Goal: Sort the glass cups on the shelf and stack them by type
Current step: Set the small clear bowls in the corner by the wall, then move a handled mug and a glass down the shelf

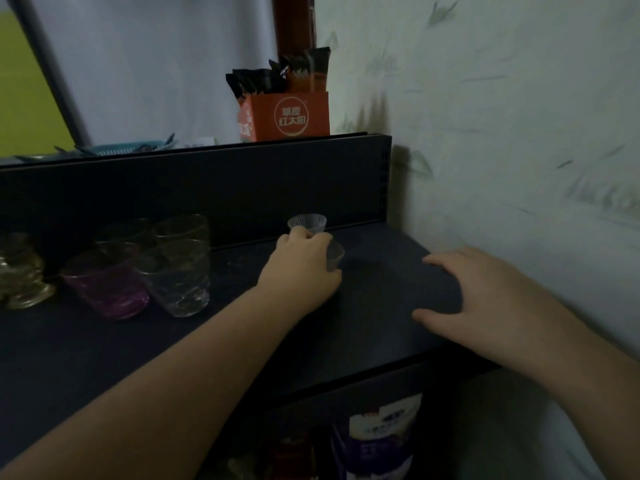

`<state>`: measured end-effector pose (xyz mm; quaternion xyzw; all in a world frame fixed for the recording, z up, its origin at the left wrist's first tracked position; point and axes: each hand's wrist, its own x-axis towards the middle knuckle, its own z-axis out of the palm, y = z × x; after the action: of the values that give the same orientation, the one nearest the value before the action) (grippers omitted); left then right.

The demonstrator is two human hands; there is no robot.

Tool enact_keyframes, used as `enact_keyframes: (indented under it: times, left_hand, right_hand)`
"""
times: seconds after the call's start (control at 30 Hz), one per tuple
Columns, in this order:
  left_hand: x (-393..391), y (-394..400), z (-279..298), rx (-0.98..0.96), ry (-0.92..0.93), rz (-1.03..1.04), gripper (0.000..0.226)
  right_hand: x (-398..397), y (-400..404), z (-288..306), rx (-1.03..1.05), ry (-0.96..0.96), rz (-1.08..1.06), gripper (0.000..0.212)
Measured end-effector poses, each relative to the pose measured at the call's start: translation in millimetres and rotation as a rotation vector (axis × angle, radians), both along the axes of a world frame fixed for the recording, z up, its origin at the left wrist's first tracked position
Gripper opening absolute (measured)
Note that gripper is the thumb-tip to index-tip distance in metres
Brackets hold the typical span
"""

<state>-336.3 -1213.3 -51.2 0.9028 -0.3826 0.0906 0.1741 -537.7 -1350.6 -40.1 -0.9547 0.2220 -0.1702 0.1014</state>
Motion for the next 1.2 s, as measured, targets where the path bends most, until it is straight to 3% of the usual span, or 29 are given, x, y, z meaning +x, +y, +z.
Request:
enact_keyframes:
  times: [0.23,0.43,0.6,0.8,0.93,1.2]
  left_hand:
    - [-2,5,-3,0.008,0.023,0.051,0.072]
    - [-32,70,9,-0.046,-0.115,0.034,0.073]
    - [-56,170,17,-0.119,-0.191,0.015,0.066]
    - [-39,316,7,-0.074,-0.320,0.329,0.066]
    - [-38,420,0,0.017,-0.293,0.531,0.077]
    - [-48,604,3,0.101,-0.318,0.736,0.080]
  right_hand:
    - [0,3,-4,-0.010,-0.021,0.058,0.075]
    - [32,40,-3,-0.045,-0.025,0.210,0.068]
    - [58,104,9,-0.101,-0.040,0.367,0.066]
    - [93,213,19,-0.200,-0.065,0.516,0.067]
    - [114,299,22,-0.261,-0.076,0.602,0.067]
    - [150,467,18,-0.221,-0.097,0.767,0.069]
